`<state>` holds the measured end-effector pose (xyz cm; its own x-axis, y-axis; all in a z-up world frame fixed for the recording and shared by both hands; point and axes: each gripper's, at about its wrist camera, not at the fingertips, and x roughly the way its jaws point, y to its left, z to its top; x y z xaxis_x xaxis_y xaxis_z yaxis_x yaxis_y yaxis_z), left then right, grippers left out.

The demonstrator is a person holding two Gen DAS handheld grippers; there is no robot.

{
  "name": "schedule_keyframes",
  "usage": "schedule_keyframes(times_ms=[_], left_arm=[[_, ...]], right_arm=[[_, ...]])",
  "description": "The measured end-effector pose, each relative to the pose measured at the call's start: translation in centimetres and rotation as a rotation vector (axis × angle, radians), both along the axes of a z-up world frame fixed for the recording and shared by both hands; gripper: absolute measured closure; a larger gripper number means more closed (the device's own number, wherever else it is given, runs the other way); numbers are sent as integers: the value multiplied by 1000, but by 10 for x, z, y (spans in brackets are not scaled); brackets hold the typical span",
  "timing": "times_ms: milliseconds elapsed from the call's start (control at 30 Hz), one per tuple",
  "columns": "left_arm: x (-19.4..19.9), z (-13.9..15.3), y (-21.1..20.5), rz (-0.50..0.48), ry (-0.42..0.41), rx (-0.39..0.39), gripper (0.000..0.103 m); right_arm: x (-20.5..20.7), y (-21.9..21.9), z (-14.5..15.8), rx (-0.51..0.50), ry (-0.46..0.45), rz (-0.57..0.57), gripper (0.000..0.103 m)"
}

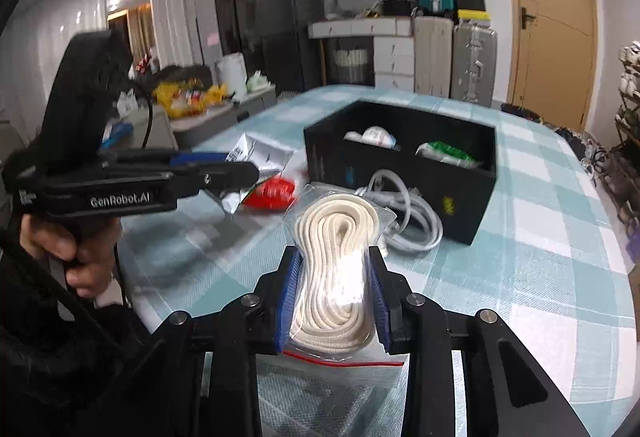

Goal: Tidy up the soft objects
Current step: 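Carry the white sachet and bagged rope over the black box and release them inside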

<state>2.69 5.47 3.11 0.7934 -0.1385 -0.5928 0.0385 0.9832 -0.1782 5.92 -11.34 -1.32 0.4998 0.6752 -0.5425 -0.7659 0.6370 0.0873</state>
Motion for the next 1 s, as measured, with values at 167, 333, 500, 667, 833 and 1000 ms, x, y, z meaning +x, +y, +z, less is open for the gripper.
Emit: schedule_keyframes(times_ms=[167,333,500,667,833,1000], left_arm=[[-1,9,3,10,-25,-4,70],[0,21,4,7,-55,-7,70],[6,34,6,2,-86,-11,70],[15,45,6,-6,-108,-13,70],[28,52,5,-20,-120,-6,70],[41,54,6,-24,-125,-7,70]], right_arm=[[4,-11,17,91,10,-17,70],[14,-19,39,143,-4,-39,70],[23,-27,60,180,-20,-65,70],[32,-31,77,197,-39,-82,70],[40,-33,90,201,-57,-95,70],[47,-35,93,207,-61,-112,70]])
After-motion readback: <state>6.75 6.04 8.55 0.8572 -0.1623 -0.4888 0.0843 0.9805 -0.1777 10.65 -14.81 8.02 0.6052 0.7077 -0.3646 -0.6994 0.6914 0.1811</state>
